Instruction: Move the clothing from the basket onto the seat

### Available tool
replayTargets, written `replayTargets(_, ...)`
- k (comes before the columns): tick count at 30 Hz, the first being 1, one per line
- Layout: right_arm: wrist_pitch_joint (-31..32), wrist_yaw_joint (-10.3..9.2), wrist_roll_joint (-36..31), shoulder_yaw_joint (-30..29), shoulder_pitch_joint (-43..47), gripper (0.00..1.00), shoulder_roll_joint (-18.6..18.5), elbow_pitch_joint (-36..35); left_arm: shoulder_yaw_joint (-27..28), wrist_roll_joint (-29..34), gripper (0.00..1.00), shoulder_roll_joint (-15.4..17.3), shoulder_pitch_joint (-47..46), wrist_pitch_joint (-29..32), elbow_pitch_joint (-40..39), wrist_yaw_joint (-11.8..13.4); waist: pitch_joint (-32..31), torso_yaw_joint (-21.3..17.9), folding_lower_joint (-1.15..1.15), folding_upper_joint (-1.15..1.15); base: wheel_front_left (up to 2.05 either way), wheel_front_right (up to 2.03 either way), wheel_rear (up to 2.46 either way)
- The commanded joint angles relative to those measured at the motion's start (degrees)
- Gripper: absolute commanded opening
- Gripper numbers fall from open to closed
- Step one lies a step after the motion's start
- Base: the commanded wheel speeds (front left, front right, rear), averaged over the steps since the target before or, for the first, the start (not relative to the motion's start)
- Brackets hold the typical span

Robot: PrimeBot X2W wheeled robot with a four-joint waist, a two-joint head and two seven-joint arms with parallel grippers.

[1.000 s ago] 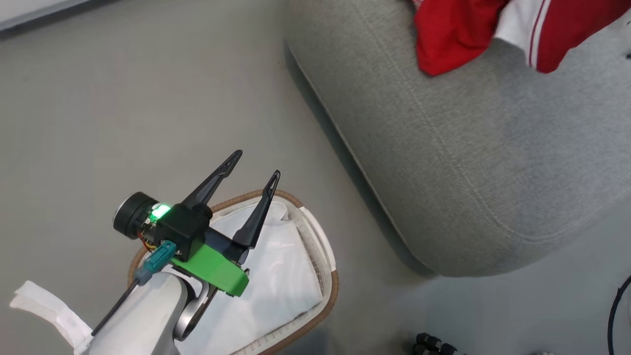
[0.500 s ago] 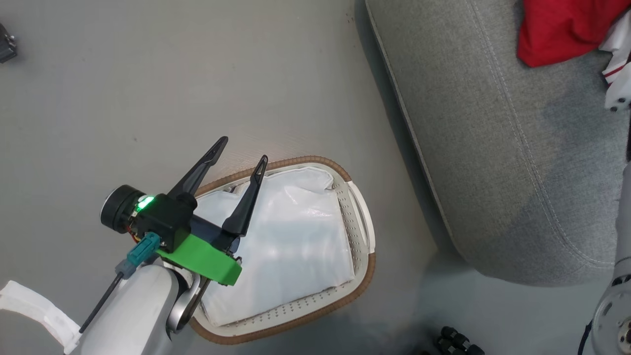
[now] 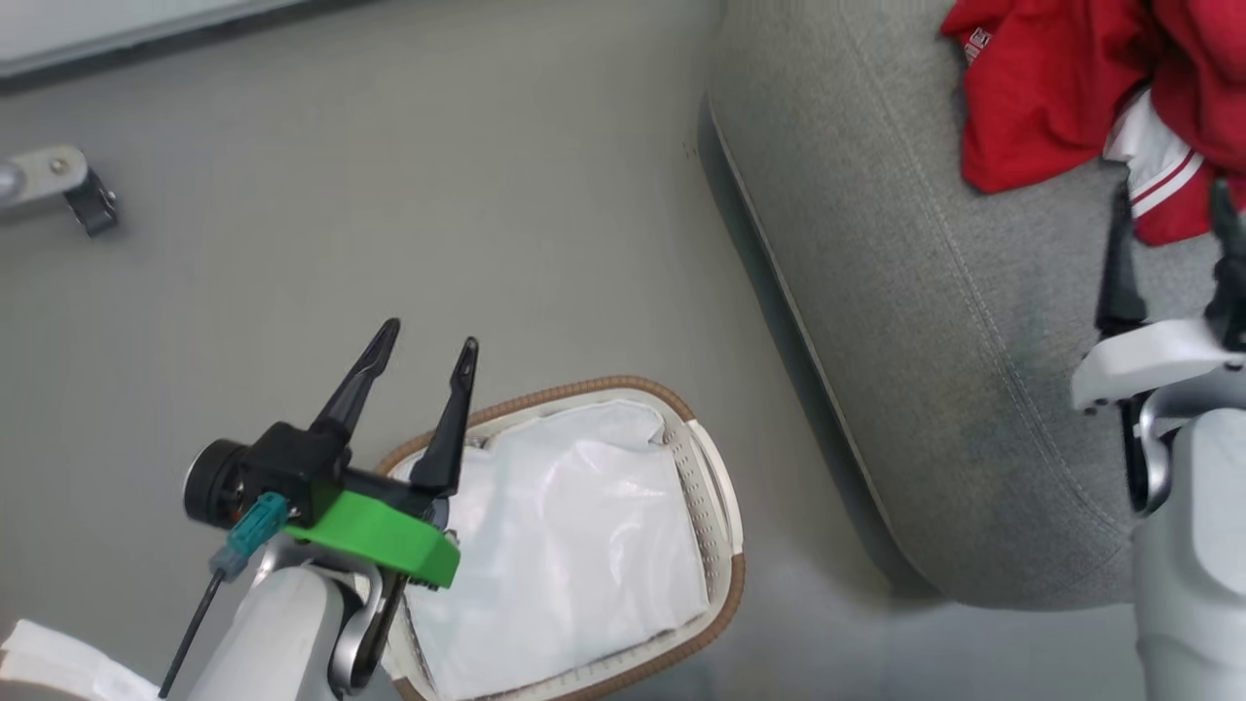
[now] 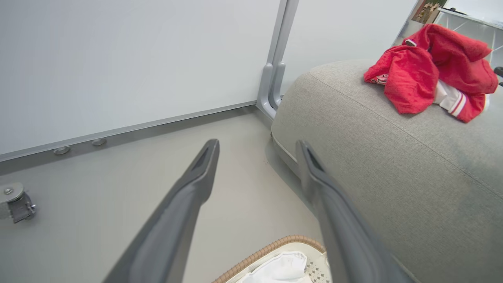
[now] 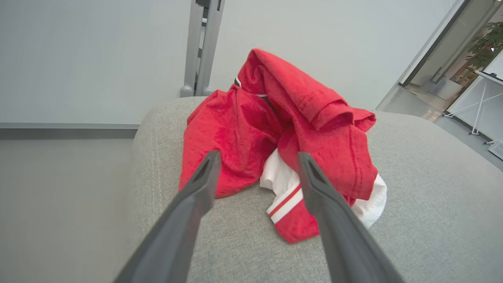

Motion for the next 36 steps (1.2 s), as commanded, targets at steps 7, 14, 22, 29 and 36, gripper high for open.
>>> replayTargets(7,-0.2,-0.08,6.0,7.0,5.1,1.0,1.3,-3.2,7.9,2.8,1.0,-2.5,4.4,0.0,3.2,-0.2,-8.9,3.9,0.0,0.0,0.0,0.0,0.0)
replayTargets(14,-0.2,-0.08,9.5,11.8,7.9,1.0,1.9,-2.3,14.5,6.5,1.0,-4.6,6.5,0.0,7.4,-0.2,-12.9,6.8,0.0,0.0,0.0,0.0,0.0)
replayTargets(22,-0.2,-0.08,13.7,17.2,13.1,1.0,1.9,-2.8,22.0,9.7,1.0,-7.4,10.6,0.0,10.0,-0.2,-17.8,8.3,0.0,0.0,0.0,0.0,0.0)
replayTargets(29,-0.2,-0.08,15.4,20.3,18.2,1.0,2.0,-3.9,25.3,11.3,1.0,-9.4,15.7,0.0,9.8,-0.2,-21.5,8.9,0.0,0.0,0.0,0.0,0.0)
replayTargets(36,-0.2,-0.08,16.3,22.0,20.7,1.0,1.9,-3.5,24.8,9.2,1.0,-10.1,17.7,0.0,9.5,-0.2,-22.1,9.4,0.0,0.0,0.0,0.0,0.0)
